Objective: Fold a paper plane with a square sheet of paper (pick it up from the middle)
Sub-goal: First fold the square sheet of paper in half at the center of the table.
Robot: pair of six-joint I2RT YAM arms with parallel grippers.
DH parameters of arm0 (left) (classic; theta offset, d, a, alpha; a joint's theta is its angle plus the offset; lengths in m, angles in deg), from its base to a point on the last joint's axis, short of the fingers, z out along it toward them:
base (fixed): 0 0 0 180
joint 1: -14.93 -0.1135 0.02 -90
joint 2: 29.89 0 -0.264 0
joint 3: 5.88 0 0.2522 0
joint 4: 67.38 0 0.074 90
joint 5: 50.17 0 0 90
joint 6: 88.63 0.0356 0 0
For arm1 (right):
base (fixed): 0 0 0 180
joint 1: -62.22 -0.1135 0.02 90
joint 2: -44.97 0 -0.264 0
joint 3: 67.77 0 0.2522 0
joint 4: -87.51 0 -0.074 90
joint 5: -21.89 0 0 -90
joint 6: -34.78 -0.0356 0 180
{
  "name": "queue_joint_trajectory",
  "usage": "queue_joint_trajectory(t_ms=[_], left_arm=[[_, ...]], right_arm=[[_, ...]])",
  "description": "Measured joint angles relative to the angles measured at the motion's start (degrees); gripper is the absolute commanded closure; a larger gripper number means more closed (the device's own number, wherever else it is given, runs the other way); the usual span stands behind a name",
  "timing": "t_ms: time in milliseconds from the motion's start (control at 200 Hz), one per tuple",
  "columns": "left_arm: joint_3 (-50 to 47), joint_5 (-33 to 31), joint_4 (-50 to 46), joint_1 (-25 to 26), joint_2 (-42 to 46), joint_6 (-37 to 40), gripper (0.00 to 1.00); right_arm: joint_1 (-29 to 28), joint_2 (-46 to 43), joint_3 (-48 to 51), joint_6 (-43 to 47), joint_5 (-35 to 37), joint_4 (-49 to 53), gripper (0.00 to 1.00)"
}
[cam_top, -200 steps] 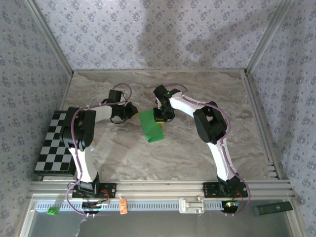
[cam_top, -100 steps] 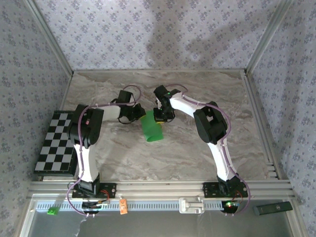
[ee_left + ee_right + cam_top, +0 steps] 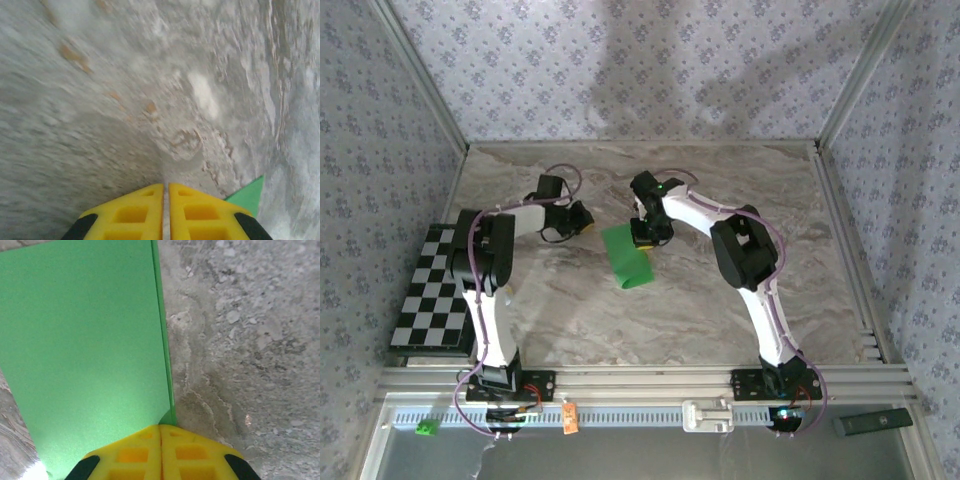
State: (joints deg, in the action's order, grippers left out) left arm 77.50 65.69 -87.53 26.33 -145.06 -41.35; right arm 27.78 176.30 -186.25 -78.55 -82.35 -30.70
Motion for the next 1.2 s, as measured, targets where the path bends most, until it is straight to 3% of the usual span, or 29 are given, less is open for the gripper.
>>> queue_joint_trajectory(t_ms=[130, 420, 990, 1204], left_arm=[[0.3, -0.2, -2.6, 0.8, 1.9, -0.2, 0.88], [-0.3, 0.5, -3.9, 10.9, 4.1, -0.9, 0.89], [-4.8, 3.4, 2.3, 11.6, 4.0, -7.5, 0.88], [-8.1, 4.5, 5.9, 15.4, 4.2, -11.2, 0.88]], right_arm=[[0.0, 1.8, -3.5, 3.4, 0.0, 3.4, 0.92], [0.5, 5.4, -10.3, 9.5, -0.6, 9.7, 0.92], [4.2, 5.6, -10.1, 9.0, -2.2, 8.4, 0.92], [4.2, 4.2, -7.5, 5.7, -2.1, 6.0, 0.92]])
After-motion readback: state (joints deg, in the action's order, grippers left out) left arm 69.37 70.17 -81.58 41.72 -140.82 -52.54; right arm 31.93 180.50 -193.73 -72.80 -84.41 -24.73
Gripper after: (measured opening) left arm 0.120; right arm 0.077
